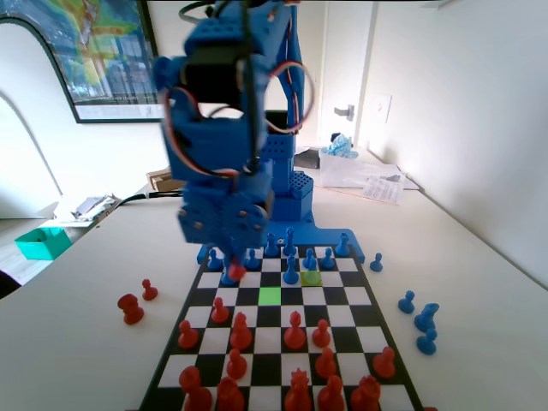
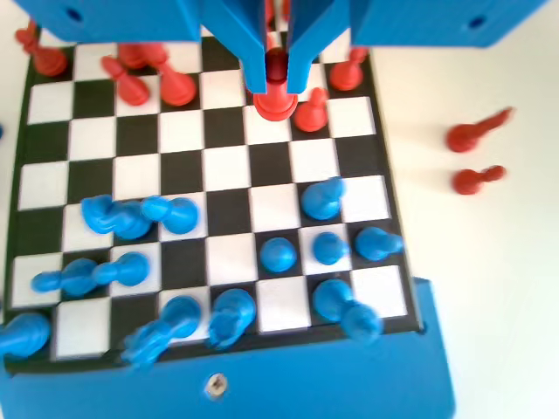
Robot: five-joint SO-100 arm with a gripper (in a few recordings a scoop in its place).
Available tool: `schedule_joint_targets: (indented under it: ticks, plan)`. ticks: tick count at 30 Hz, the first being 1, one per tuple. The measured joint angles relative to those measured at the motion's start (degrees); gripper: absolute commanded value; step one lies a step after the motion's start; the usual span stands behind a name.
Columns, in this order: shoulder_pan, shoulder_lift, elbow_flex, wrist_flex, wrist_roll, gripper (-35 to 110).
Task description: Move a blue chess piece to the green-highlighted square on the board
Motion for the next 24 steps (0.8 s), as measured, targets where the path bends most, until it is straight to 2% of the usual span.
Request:
schedule_joint_targets:
  ticks: [12, 24]
  plan:
    - [14.6, -1.0, -4.8, 2.7, -5.7, 1]
    - [20.0, -16.2, -12.7, 0.5, -5.3, 1]
